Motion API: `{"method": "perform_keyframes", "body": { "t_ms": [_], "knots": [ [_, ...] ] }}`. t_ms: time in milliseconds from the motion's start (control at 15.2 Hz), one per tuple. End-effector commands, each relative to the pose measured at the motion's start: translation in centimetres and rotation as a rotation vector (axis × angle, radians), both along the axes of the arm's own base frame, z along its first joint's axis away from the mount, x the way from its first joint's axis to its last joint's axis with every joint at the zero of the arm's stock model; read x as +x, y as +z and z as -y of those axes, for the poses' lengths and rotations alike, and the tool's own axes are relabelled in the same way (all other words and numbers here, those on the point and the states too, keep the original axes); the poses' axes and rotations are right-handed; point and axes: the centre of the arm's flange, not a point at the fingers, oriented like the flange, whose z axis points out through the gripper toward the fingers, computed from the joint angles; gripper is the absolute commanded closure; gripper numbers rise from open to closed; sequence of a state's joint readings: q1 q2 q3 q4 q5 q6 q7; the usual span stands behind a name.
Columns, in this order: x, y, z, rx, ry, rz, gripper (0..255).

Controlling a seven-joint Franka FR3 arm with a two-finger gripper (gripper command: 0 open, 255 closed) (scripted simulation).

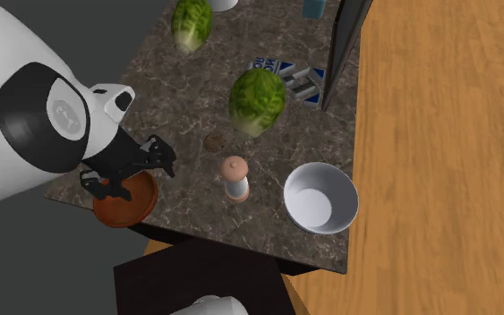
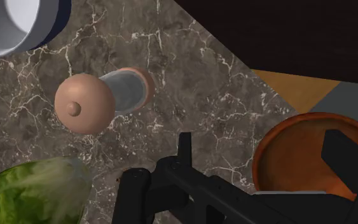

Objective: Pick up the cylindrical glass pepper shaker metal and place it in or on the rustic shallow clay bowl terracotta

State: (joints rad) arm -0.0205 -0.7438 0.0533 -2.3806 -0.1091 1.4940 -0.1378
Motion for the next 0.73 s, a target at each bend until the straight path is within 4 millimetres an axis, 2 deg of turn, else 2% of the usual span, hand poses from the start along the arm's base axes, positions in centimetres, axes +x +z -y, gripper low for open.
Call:
{"method": "perform_keyframes", "body": {
  "t_ms": [0, 660],
  "knots": [
    [0.0, 0.0, 0.0, 0.0, 0.0, 0.0, 0],
    [-1.0, -2.7, 15.6, 0.181, -0.014, 0.074, 0]
  ]
}}
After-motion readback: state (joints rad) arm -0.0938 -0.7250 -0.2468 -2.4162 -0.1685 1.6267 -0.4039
